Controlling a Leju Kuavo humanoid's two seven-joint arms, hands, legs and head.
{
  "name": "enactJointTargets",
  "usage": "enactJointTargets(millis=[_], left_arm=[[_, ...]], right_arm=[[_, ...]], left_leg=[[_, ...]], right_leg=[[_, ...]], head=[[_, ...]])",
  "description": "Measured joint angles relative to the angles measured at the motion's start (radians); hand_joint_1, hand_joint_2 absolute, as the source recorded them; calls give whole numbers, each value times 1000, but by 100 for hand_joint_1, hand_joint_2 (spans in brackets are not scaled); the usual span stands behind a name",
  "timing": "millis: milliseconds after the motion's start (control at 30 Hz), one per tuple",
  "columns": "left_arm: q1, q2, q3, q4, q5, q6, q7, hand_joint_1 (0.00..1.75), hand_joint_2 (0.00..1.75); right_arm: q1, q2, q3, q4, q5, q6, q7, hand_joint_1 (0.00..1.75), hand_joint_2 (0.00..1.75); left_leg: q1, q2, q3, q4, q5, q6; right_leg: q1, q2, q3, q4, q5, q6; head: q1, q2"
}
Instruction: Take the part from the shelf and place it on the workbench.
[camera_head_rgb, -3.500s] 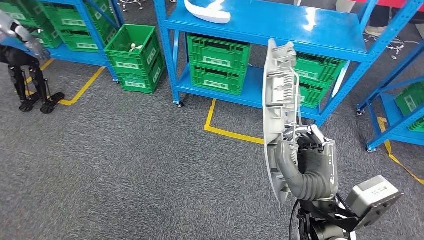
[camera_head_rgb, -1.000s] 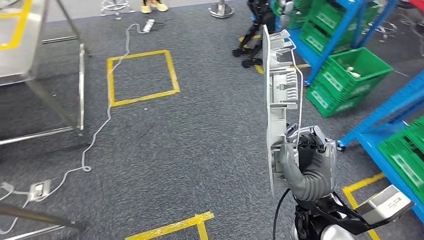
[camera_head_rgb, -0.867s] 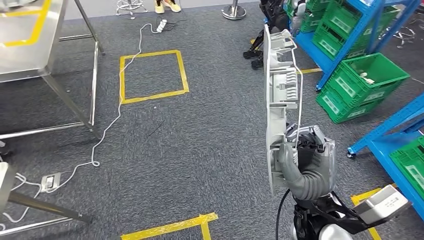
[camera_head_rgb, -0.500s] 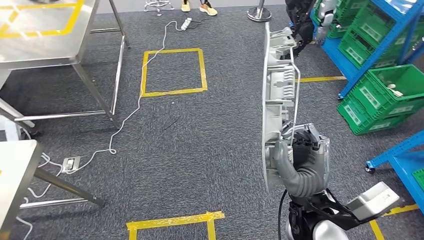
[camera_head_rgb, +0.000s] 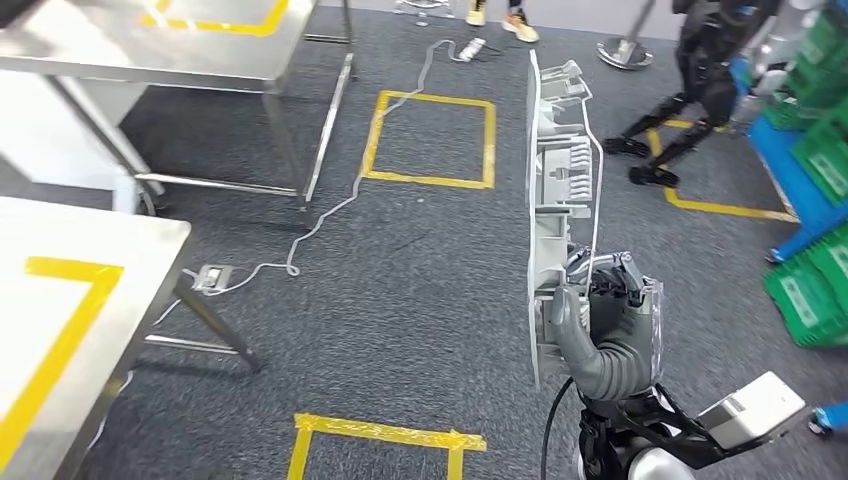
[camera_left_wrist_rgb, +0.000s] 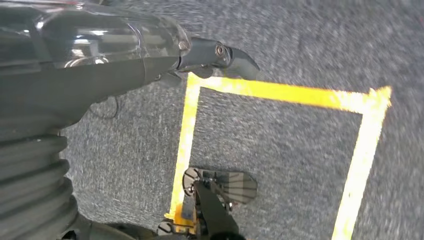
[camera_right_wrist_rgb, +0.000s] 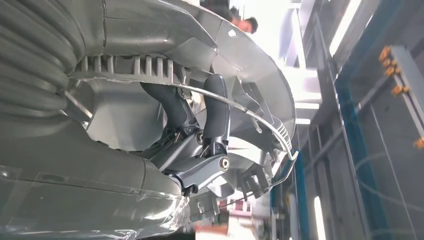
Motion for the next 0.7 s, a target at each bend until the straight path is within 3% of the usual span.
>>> enactJointTargets(millis=[67,133,167,200,233,300,367,433,467,500,533,567,600,667,700], left_arm=[[0,-1,0,0,0,0,0,0,175],[0,-2,0,0,0,0,0,0,175],[1,-3,0,0,0,0,0,0,175],[2,-3,0,0,0,0,0,0,175],[4,-3,0,0,0,0,0,0,175],[7,-3,0,0,0,0,-2,0,175],[6,-4,0,0,0,0,-5,0,175],[4,-6,0,0,1,0,-6,0,175],[5,-7,0,0,1,1,-6,0,175],[6,-8,0,0,2,3,-4,0,175],[6,-8,0,0,2,7,-3,0,175],[6,-9,0,0,2,11,-1,0,175],[5,-12,0,0,2,16,0,0,175],[5,-16,0,-1,4,23,2,0,175],[5,-17,0,0,5,24,3,0,175]], right_arm=[[-1,0,0,0,0,0,1,175,175],[-2,0,0,0,0,0,1,175,175],[-2,0,0,0,1,0,1,175,175],[-4,0,0,-1,1,1,2,175,175],[-7,0,0,-1,1,2,3,175,175],[-13,1,0,-1,2,5,8,175,175],[-19,1,0,-2,2,9,14,175,175],[-22,1,0,-1,2,12,20,175,175],[-23,1,0,-1,2,13,22,175,175],[-24,1,0,0,1,14,24,175,175],[-25,1,0,0,1,15,26,175,175],[-27,1,0,0,1,16,29,175,175],[-29,1,0,0,1,18,31,175,175],[-32,0,-1,-1,2,19,34,175,175],[-32,0,-1,-2,2,19,34,175,175]], left_leg=[[-3,-33,0,-1,4,2],[0,-61,-5,-1,12,-4],[3,-73,-10,-3,17,-10],[5,-86,-14,-5,23,-17],[5,-84,-18,-6,25,-21],[0,-19,-35,18,3,-28],[3,50,-80,113,-57,-39],[17,52,-129,224,-103,-55],[24,50,-134,243,-102,-62],[29,53,-120,222,-84,-70],[34,65,-85,166,-53,-76],[33,96,-47,100,-31,-82],[32,126,-16,43,-13,-80],[24,164,5,-1,-11,-61],[22,155,3,-1,-8,-48]], right_leg=[[9,38,53,-132,78,-19],[13,77,88,-221,116,-31],[15,82,92,-234,116,-34],[16,73,94,-244,119,-34],[14,60,98,-256,123,-34],[10,35,109,-285,136,-35],[8,8,113,-299,145,-37],[6,-24,111,-299,146,-36],[4,-39,111,-298,144,-34],[2,-53,111,-295,142,-29],[-1,-66,112,-291,138,-23],[-3,-77,112,-285,132,-15],[-2,-88,112,-277,125,-6],[3,-105,113,-267,116,8],[4,-114,114,-266,114,12]], head=[[2,0],[2,0],[4,0],[7,0],[10,0],[3,0],[-7,0],[-16,0],[-21,0],[-26,0],[-32,0],[-37,0],[-43,0],[-42,0],[-39,0]])
